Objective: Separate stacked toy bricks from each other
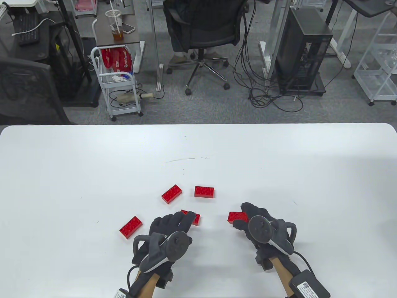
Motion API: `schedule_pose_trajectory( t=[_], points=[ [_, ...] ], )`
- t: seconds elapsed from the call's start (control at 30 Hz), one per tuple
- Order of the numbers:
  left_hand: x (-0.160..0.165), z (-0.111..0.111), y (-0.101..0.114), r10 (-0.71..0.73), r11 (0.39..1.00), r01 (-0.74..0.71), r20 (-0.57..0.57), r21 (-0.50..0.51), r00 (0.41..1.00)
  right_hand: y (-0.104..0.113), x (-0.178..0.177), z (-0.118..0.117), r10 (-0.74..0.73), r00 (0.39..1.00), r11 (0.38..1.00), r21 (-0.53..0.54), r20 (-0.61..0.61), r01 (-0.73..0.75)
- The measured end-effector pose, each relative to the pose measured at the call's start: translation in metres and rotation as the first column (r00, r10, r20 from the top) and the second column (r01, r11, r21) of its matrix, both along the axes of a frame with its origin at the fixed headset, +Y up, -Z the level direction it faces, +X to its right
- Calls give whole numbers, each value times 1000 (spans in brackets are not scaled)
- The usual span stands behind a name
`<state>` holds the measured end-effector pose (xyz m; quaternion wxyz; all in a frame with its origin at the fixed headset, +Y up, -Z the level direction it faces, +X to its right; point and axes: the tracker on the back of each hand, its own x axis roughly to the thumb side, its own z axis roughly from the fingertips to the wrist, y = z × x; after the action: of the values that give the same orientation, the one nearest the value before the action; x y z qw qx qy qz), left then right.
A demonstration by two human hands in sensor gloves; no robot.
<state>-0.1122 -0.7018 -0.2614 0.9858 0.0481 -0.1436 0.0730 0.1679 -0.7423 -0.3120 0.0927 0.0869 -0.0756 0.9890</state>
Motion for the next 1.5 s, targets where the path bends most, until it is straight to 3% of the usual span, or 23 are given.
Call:
schedule_pose_trajectory(
  t=[0.33, 0.57, 0.93, 1.3, 1.5],
  points=[
    [0, 0, -2, -6, 1000, 6, -1, -20, 1000, -15, -6, -4, 232, 971, 964, -123, -58, -238],
    [0, -2, -4, -19, 999, 18, -9, -45, 1000, -20, -11, -3, 311, 947, 933, -164, -78, -320],
    [-1, -6, -12, -35, 996, 34, -17, -85, 999, -24, -7, -2, 310, 945, 918, -226, -103, -326],
    [-4, -6, -12, -23, 998, 20, -36, -68, 999, -2, 14, 15, 211, 976, 977, -26, -55, -213],
    [-8, -7, -12, -5, 998, 1, -54, -69, 999, 10, 12, 33, 178, 980, 984, 43, -87, -175]
  ],
)
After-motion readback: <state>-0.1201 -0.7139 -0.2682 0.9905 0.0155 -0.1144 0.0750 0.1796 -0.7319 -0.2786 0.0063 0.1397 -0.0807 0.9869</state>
